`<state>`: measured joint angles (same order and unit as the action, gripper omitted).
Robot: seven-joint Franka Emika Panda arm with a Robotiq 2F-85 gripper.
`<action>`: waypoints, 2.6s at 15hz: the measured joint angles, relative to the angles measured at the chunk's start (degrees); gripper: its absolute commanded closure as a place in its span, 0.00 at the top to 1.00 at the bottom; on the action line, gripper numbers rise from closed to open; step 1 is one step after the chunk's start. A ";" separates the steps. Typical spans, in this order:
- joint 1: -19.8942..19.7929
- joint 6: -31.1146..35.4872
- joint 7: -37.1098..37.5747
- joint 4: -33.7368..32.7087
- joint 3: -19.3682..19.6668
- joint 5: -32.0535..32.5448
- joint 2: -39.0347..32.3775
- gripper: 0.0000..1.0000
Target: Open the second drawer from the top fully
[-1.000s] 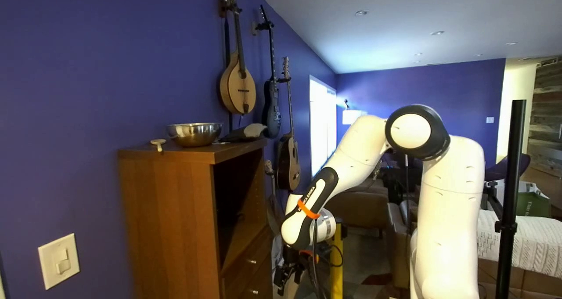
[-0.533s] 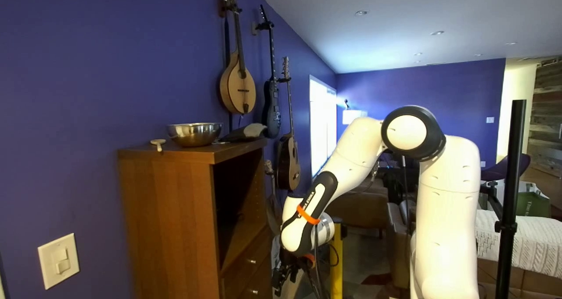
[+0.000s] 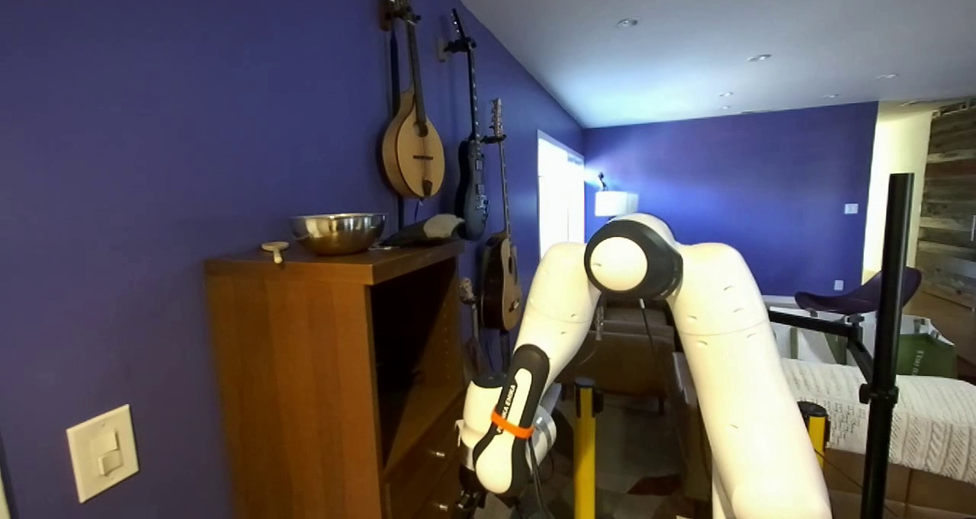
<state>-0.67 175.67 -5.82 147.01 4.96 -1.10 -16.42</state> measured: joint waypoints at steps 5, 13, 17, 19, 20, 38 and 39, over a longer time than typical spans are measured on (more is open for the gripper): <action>-1.01 0.35 -0.51 -6.44 -1.65 0.21 -5.05 0.79; -15.23 0.33 -7.28 -6.98 -12.29 0.12 -5.31 0.90; -20.64 0.30 -10.81 -6.29 -17.27 -0.13 -5.15 1.00; -26.72 3.20 -14.23 -3.90 -23.45 -1.11 -4.50 1.00; -30.81 5.60 -16.13 -2.20 -27.53 -1.87 -4.18 1.00; -34.09 17.30 -9.05 -2.47 -27.79 5.10 -8.96 0.39; -32.40 17.30 -7.92 -3.11 -26.23 5.79 -9.50 0.31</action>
<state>-33.07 192.97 -13.74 143.90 -21.27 4.68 -25.92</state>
